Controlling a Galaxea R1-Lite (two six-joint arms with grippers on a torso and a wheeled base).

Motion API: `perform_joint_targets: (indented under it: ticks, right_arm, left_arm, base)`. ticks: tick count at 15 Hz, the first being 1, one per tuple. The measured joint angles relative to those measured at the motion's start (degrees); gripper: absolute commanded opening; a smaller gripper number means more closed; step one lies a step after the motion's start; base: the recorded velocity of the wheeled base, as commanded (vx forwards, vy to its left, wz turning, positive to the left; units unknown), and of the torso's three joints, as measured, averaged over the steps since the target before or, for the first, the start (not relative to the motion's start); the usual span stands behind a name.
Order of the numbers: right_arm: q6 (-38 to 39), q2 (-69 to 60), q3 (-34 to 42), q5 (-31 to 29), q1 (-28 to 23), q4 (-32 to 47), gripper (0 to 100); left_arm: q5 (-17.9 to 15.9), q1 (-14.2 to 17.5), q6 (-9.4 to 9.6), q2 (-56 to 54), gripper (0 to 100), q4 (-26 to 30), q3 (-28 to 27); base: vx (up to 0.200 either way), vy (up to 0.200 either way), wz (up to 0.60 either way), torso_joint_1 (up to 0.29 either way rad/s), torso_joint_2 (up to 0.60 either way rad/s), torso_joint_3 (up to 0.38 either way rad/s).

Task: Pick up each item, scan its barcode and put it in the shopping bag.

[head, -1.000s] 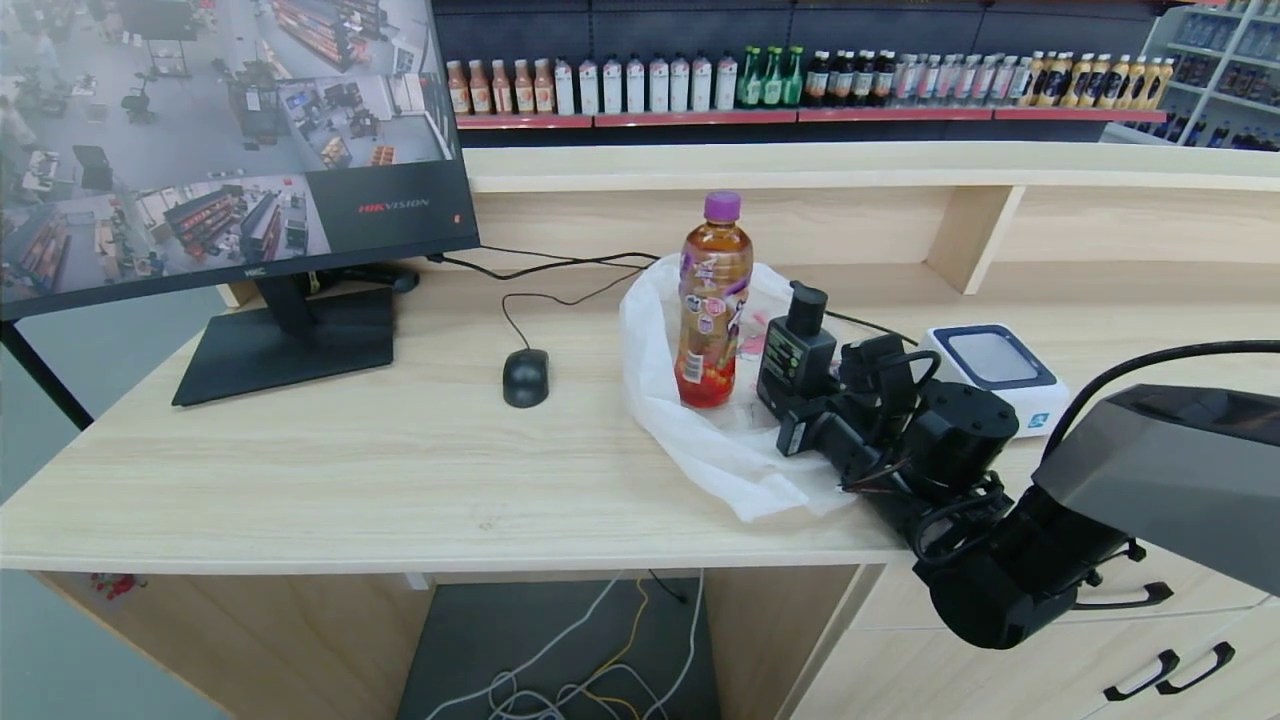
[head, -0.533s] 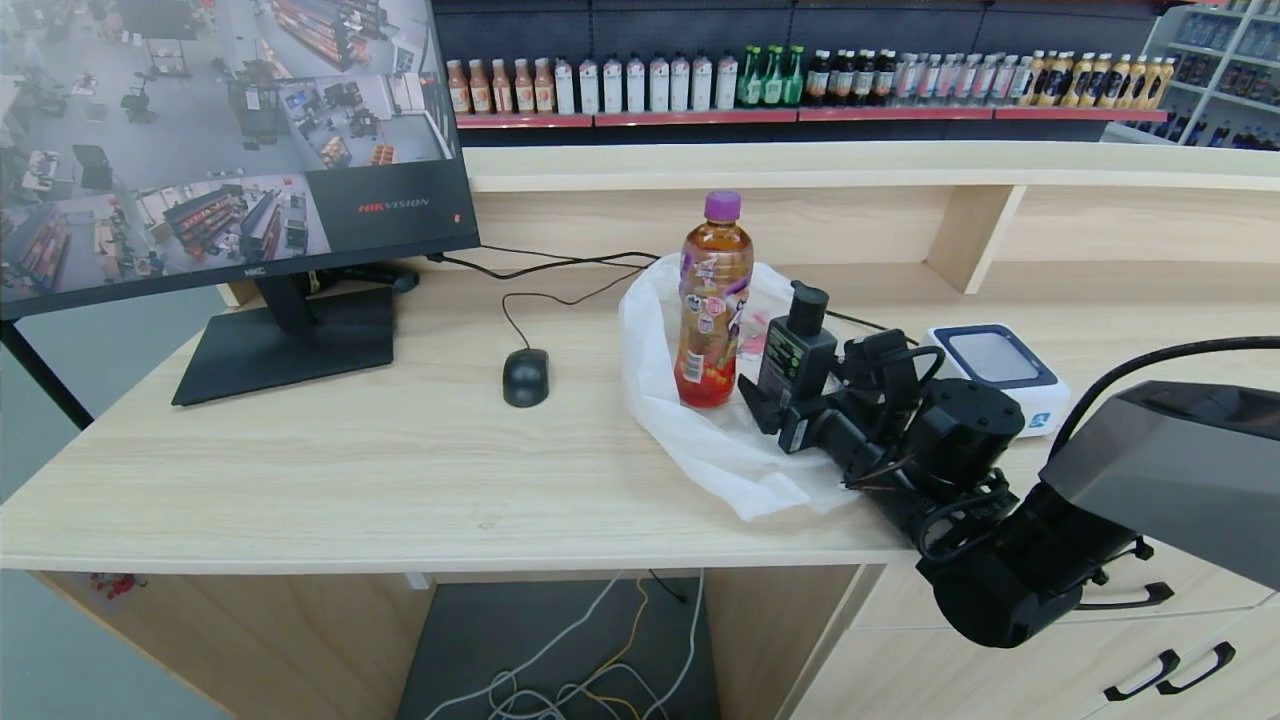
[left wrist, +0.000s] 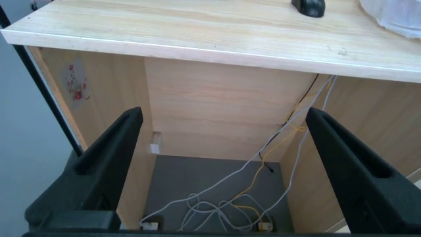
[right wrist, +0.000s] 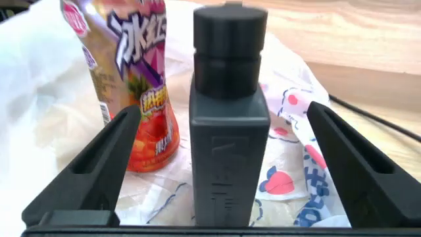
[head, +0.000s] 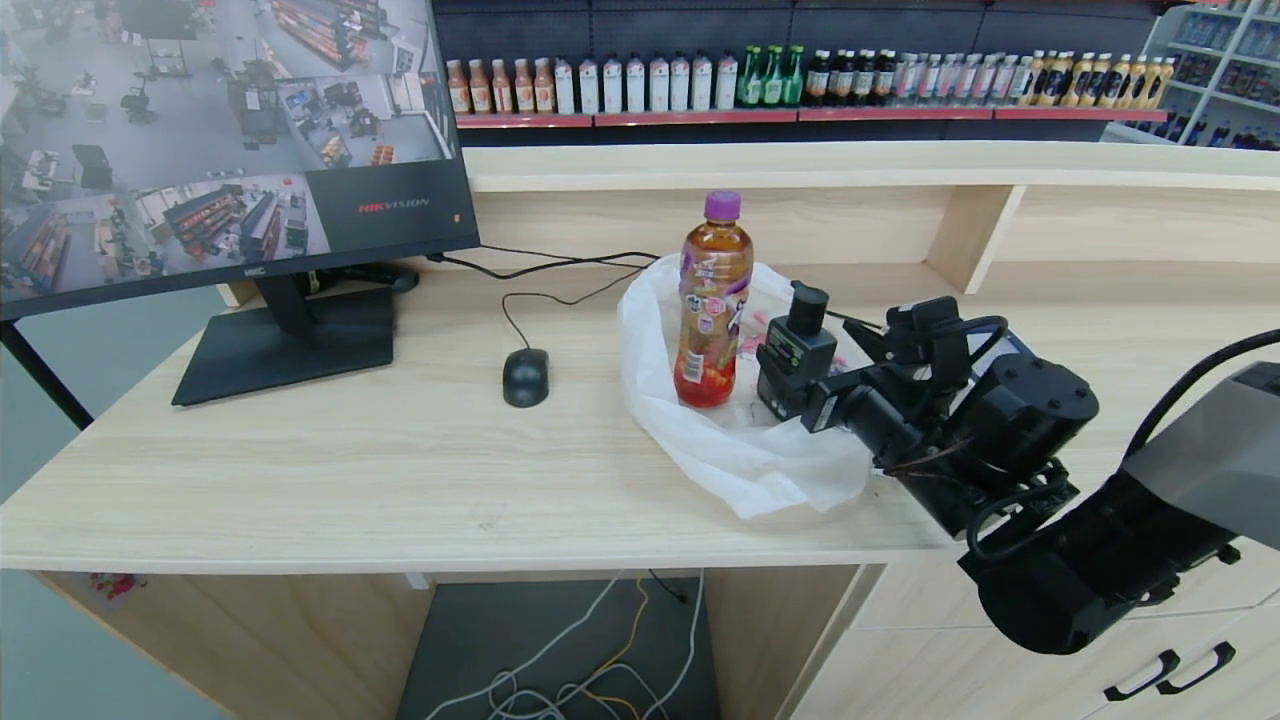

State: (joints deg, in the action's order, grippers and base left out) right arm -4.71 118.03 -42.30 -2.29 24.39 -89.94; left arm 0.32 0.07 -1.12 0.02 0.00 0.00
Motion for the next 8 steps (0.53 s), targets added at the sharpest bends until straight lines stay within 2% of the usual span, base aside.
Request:
perform_joint_targets:
  ticks: [8]
  right_arm:
    - [-0.7,-16.7,11.8,-0.1,3.2,0.0,100]
  left_arm:
    - [0.0,0.0,0.04,0.0,100,0.0,0.0]
  base:
    - [0.000,0.000,0.00,0.000,0.00,0.000]
